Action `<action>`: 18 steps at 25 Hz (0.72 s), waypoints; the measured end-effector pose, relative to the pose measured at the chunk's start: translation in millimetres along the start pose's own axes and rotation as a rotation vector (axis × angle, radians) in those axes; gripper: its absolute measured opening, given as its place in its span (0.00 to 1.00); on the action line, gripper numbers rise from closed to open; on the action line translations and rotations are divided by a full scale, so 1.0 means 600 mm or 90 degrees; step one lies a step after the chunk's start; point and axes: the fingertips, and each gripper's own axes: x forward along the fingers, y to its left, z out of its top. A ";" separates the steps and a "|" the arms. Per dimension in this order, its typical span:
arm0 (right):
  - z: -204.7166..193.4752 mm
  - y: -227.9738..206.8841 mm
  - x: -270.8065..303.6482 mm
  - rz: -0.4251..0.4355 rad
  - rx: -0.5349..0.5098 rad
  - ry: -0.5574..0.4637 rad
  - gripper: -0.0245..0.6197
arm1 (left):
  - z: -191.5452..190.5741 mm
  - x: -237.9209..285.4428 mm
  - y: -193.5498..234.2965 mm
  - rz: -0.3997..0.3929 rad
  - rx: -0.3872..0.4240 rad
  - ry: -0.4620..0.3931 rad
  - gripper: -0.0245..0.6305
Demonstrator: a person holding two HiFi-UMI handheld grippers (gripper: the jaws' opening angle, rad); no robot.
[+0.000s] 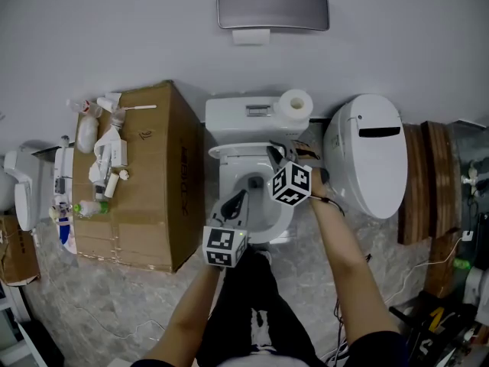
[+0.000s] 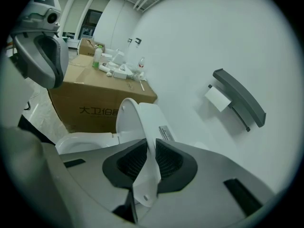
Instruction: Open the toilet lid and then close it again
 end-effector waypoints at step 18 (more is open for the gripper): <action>-0.002 0.035 -0.025 -0.002 0.019 -0.017 0.12 | -0.017 -0.011 -0.006 -0.005 -0.005 0.006 0.04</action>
